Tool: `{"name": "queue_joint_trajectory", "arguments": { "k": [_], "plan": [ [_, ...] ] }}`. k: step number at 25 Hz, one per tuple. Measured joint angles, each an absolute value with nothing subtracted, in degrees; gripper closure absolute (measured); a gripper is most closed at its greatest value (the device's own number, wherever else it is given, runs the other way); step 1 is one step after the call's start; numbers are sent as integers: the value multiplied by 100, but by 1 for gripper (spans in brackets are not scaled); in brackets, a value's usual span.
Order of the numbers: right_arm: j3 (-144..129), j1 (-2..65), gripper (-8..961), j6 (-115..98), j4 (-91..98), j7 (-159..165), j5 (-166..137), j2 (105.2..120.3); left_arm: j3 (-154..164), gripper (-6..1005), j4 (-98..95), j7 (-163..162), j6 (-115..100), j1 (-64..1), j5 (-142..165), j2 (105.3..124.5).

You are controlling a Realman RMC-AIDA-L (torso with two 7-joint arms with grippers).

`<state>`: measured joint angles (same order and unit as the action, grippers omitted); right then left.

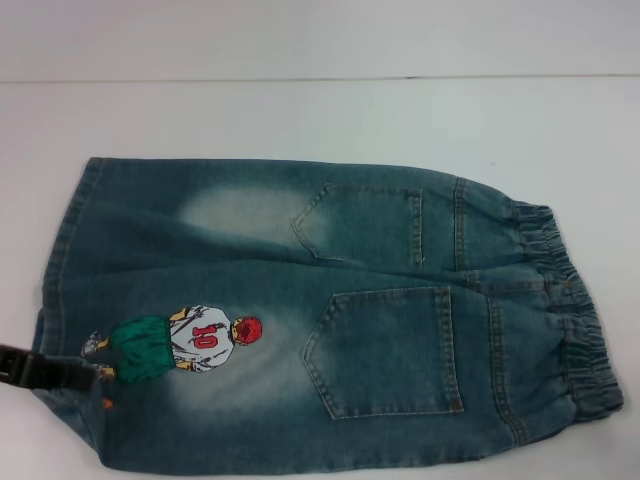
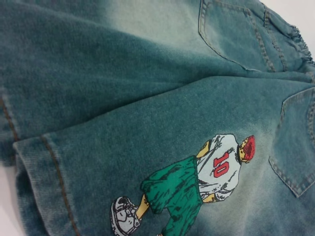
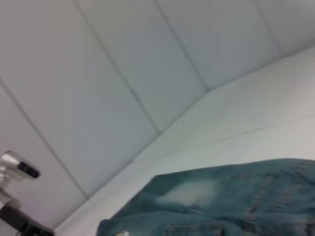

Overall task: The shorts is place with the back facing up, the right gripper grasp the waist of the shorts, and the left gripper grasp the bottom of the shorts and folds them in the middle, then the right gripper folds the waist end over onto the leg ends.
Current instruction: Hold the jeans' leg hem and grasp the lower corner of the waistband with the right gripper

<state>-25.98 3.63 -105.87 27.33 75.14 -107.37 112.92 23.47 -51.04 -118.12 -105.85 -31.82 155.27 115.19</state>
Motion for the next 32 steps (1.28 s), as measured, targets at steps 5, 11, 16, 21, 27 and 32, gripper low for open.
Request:
{"name": "queue_joint_trajectory", "arguments": {
  "k": [5, 11, 16, 21, 27, 32],
  "plan": [
    [-2294, 302, 256, -10375, 2733, 7701, -11099, 11290, 2347, 952, -5103, -11821, -10561, -3218, 15527, 11503],
    [-2173, 316, 256, -10225, 2747, 7794, -11321, 11302, 2359, 953, -5103, -11836, -10549, -3258, 15529, 11502],
    [-2155, 352, 256, -10135, 2747, 7886, -11486, 11290, 2369, 953, -5097, -11839, -10535, -3284, 15530, 11496],
    [-2151, 419, 256, -10062, 2779, 8008, -11736, 11287, 2382, 953, -5096, -11839, -10532, -3300, 15550, 11489],
    [-2173, 464, 256, -10040, 2787, 8108, -11819, 11277, 2390, 952, -5067, -11839, -10527, -3317, 15578, 11486],
    [-2181, 523, 256, -10027, 2789, 8159, -11912, 11244, 2396, 951, -5036, -11839, -10510, -3317, 15588, 11487]
  ]
}}
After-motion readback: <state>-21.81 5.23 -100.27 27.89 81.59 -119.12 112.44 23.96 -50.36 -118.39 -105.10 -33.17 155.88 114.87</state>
